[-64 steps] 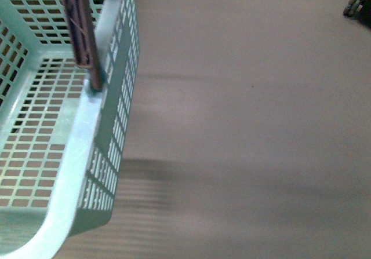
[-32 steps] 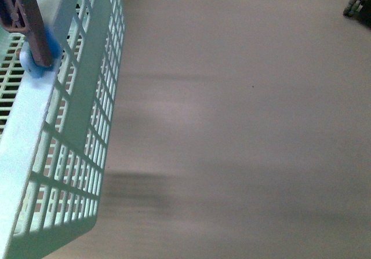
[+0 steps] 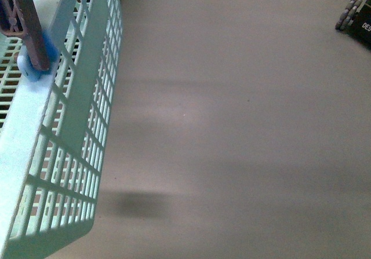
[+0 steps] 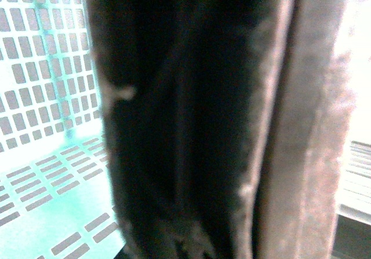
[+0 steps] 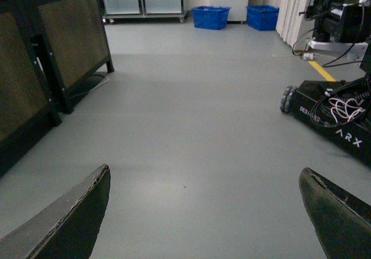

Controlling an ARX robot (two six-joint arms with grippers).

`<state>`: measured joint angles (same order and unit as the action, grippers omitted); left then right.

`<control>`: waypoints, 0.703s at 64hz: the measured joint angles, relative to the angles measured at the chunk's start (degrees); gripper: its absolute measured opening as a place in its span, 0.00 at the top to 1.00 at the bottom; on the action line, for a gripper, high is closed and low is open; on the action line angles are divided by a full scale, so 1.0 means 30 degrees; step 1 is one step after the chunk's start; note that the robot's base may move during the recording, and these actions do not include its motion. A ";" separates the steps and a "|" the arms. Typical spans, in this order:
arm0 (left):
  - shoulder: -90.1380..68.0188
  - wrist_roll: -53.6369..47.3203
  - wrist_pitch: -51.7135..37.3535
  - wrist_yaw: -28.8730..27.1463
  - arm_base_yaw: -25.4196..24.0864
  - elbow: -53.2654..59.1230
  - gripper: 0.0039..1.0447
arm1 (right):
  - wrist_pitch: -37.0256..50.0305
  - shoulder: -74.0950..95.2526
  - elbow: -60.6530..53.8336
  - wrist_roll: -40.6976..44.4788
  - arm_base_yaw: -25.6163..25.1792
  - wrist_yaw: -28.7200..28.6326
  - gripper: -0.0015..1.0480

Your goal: Pick mango and avocado into basket

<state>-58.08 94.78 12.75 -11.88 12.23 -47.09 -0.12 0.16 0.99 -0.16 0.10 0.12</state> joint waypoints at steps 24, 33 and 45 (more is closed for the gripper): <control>0.0000 0.0000 0.0007 0.0007 0.0000 0.0000 0.87 | 0.0007 0.0000 0.0000 0.0000 0.0000 0.0000 0.08; 0.0000 0.0000 0.0000 0.0007 0.0000 0.0000 0.87 | 0.0007 0.0000 0.0000 0.0015 0.0000 0.0000 0.08; 0.0000 0.0000 0.0007 0.0007 0.0000 0.0000 0.87 | 0.0007 0.0000 0.0000 0.0015 0.0000 0.0000 0.08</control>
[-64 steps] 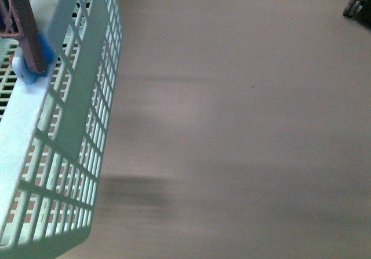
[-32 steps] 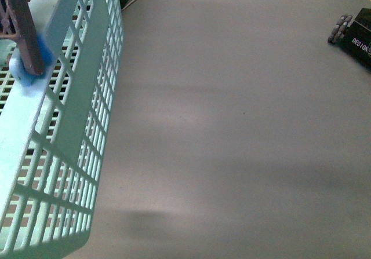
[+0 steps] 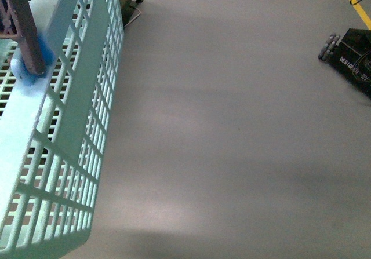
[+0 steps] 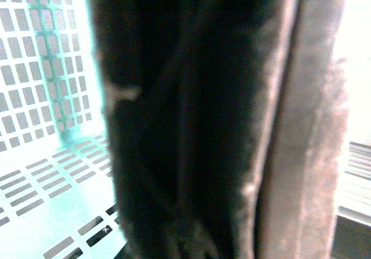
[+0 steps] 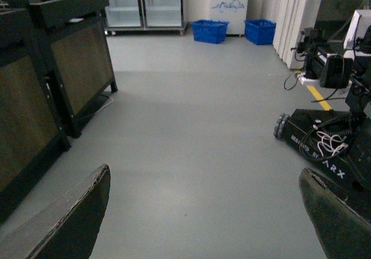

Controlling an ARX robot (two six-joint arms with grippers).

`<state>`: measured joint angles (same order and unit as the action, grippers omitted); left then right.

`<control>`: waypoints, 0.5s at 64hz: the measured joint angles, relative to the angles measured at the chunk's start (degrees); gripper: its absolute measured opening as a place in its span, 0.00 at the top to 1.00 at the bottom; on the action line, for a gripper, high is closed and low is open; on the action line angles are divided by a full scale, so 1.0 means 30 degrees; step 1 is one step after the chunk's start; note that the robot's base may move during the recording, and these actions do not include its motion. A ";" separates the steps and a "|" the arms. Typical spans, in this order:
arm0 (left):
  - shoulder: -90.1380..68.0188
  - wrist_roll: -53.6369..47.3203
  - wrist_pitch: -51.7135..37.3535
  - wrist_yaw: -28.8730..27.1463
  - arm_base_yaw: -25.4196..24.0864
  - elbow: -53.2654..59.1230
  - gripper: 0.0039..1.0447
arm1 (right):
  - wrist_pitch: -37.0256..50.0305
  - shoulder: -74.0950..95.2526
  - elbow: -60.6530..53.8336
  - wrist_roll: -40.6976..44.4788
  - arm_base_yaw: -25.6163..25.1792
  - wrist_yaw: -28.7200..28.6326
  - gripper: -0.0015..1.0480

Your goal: Pick mango and avocado into basket

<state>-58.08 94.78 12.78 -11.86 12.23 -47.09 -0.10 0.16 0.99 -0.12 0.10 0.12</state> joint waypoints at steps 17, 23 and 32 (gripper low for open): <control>0.0000 0.0000 -0.0007 0.0000 0.0000 -0.0007 0.87 | 0.0000 0.0000 0.0000 -0.0007 0.0000 0.0007 0.08; 0.0000 0.0000 0.0000 0.0000 0.0000 -0.0007 0.87 | 0.0000 0.0000 0.0000 -0.0015 0.0000 0.0015 0.08; 0.0000 0.0000 0.0000 0.0000 0.0000 -0.0007 0.87 | 0.0000 0.0000 0.0000 -0.0015 0.0000 0.0000 0.08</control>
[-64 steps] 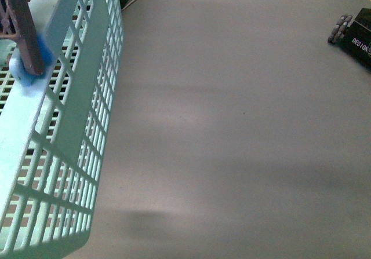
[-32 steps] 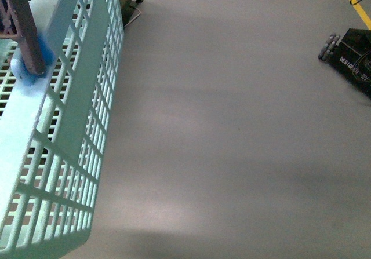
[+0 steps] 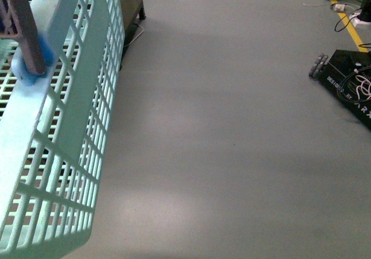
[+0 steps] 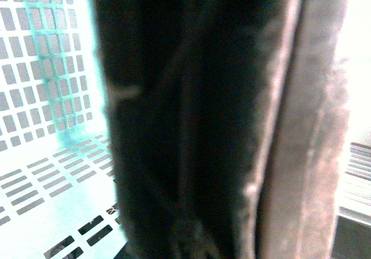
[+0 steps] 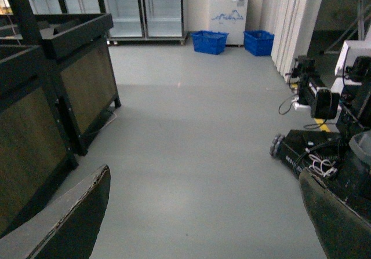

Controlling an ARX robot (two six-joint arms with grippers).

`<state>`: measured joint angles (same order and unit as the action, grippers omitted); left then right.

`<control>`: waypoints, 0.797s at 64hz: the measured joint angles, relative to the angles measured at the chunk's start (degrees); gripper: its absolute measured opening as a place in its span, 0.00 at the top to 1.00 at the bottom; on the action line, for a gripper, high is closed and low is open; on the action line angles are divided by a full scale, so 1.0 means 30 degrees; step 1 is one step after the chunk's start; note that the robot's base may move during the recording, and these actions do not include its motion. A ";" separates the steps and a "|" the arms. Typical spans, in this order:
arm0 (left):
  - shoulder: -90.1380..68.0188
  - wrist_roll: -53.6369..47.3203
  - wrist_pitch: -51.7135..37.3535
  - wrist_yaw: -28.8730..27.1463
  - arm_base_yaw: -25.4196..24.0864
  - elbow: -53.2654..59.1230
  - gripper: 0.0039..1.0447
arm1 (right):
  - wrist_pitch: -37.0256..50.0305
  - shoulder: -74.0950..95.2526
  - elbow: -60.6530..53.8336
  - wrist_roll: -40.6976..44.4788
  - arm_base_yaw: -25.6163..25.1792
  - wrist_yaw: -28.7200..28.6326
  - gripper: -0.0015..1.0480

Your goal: Pick mango and avocado into basket

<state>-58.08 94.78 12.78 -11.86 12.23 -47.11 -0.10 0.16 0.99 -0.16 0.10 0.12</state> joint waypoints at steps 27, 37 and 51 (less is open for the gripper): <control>0.0007 0.0000 -0.0007 -0.0007 0.0000 0.0000 0.87 | 0.0000 0.0000 0.0000 0.0007 0.0000 0.0000 0.08; 0.0007 0.0000 -0.0007 -0.0007 0.0000 -0.0007 0.87 | 0.0015 0.0000 0.0000 0.0015 0.0000 0.0015 0.08; 0.0007 0.0000 0.0000 -0.0007 0.0000 -0.0007 0.87 | 0.0007 0.0000 0.0000 0.0007 0.0000 -0.0007 0.08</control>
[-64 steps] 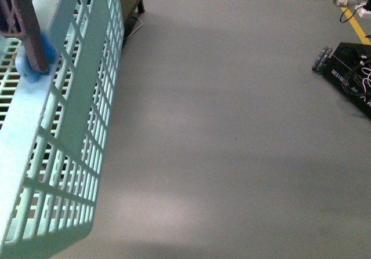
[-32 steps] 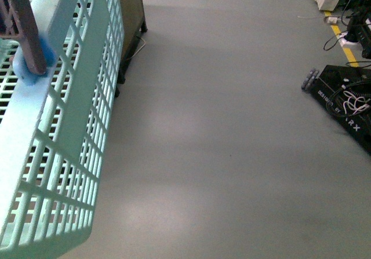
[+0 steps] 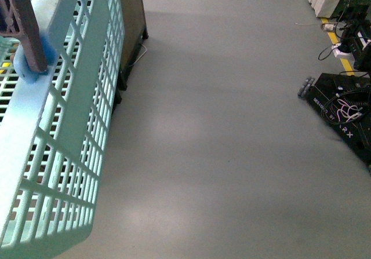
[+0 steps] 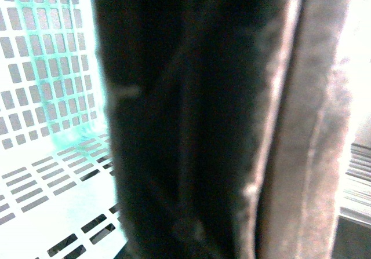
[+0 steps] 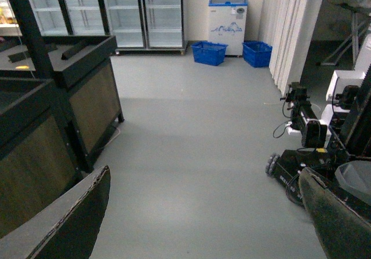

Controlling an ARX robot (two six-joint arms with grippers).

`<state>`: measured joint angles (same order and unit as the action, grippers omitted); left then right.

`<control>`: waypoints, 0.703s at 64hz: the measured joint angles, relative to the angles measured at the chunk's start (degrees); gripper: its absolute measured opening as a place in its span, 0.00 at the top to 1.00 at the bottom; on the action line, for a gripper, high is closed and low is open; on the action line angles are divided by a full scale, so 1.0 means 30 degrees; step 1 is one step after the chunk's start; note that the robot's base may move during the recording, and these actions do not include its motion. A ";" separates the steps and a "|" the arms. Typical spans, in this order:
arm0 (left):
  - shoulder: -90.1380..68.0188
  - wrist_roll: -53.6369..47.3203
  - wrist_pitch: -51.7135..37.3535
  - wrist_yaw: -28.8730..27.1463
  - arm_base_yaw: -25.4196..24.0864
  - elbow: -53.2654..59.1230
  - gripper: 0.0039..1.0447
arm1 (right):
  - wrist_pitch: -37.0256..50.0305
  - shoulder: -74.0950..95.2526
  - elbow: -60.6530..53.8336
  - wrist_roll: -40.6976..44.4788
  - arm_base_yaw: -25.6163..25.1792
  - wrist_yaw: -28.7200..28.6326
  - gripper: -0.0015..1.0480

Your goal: Pick mango and avocado into basket

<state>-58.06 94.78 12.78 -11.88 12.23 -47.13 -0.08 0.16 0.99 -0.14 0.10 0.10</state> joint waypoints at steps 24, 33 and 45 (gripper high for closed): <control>-0.0022 0.0255 0.0000 0.0211 0.0138 -0.0015 0.87 | 0.0000 0.0000 0.0000 -0.0007 0.0000 0.0029 0.08; 0.0007 0.0168 -0.0007 -0.0029 0.0117 -0.0029 0.87 | 0.0000 0.0000 0.0000 0.0000 0.0000 0.0015 0.08; -0.0007 0.0153 0.0007 0.0015 0.0095 -0.0022 0.87 | 0.0007 0.0007 0.0000 0.0000 0.0000 0.0051 0.08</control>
<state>-58.08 95.24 12.80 -11.84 12.51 -47.20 -0.05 0.19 0.99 -0.14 0.10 0.25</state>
